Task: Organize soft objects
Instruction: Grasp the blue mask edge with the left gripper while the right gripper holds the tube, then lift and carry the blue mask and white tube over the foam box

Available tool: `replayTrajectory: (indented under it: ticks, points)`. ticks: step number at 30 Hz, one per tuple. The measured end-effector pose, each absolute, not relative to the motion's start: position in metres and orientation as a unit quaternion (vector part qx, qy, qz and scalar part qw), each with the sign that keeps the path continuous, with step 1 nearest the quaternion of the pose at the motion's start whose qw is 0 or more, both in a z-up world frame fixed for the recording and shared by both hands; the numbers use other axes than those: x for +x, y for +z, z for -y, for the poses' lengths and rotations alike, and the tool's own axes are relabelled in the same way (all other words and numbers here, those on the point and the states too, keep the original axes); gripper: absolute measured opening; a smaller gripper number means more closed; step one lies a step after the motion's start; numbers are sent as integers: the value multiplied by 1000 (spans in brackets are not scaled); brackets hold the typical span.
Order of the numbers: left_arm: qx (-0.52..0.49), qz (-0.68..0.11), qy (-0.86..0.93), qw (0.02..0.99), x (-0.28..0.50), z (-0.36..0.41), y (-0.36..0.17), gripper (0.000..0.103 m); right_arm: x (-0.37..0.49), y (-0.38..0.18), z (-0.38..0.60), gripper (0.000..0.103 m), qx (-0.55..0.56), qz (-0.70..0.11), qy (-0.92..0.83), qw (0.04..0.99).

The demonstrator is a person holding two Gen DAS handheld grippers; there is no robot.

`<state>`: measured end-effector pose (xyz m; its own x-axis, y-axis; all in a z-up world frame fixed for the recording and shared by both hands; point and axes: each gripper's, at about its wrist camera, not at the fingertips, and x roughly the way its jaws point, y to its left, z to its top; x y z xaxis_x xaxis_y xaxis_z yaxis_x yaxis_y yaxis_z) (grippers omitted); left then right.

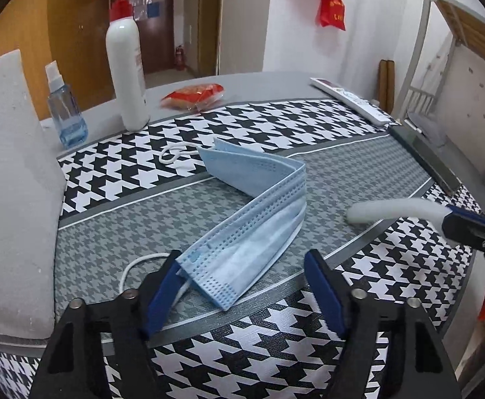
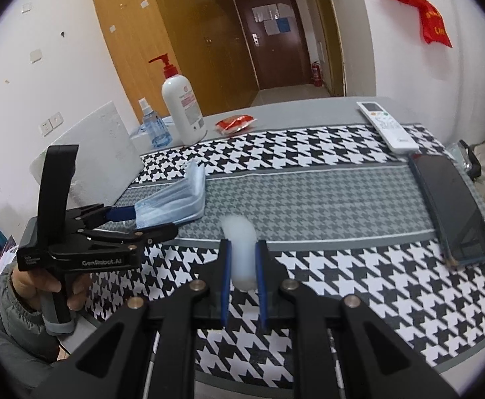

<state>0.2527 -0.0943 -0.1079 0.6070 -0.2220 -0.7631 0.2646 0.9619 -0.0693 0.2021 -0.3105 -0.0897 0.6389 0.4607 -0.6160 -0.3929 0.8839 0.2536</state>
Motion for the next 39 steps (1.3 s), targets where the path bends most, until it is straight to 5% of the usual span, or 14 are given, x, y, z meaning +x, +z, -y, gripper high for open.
replayTrajectory:
  ticks: [15, 39]
  points:
    - [-18, -419, -172, 891, 256, 86, -105, 9, 194, -85, 319, 17, 35, -352, 236, 905]
    - [19, -298, -162, 941, 201, 85, -68, 4, 178, -70, 310, 17, 38, -326, 219, 919]
